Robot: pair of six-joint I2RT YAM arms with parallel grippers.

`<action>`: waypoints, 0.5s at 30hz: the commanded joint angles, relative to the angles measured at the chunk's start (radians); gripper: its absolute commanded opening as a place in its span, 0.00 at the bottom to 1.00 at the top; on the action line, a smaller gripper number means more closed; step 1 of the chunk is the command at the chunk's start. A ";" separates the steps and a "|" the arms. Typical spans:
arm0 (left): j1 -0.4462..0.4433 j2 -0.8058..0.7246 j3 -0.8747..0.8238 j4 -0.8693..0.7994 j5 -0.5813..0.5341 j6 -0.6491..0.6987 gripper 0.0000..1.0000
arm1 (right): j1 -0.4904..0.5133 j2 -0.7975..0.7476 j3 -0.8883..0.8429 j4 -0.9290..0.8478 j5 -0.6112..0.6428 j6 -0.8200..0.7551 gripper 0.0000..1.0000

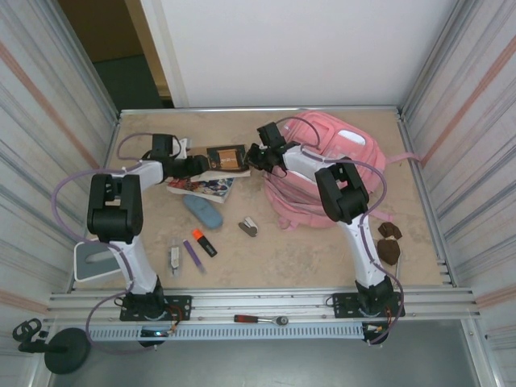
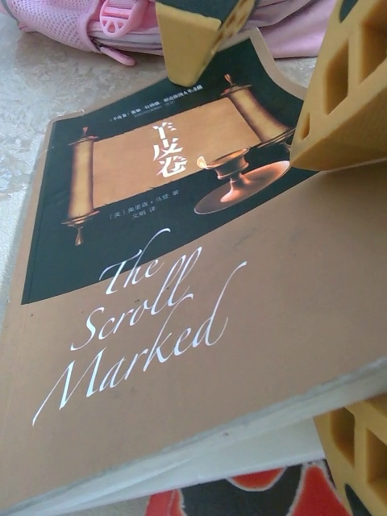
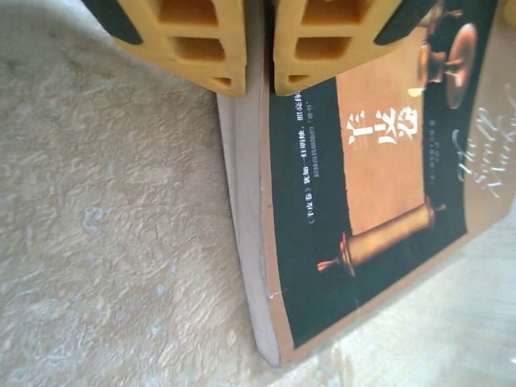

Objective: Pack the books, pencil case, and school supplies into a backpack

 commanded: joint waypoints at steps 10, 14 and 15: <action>-0.008 -0.241 -0.134 0.028 -0.071 0.003 0.74 | -0.082 -0.241 -0.039 -0.111 -0.236 -0.343 0.00; 0.009 -0.310 -0.184 0.113 -0.073 0.021 0.79 | -0.100 -0.322 -0.095 -0.115 -0.319 -0.488 0.00; 0.009 -0.319 -0.184 0.129 -0.065 0.034 0.80 | -0.104 -0.336 -0.098 -0.118 -0.340 -0.517 0.00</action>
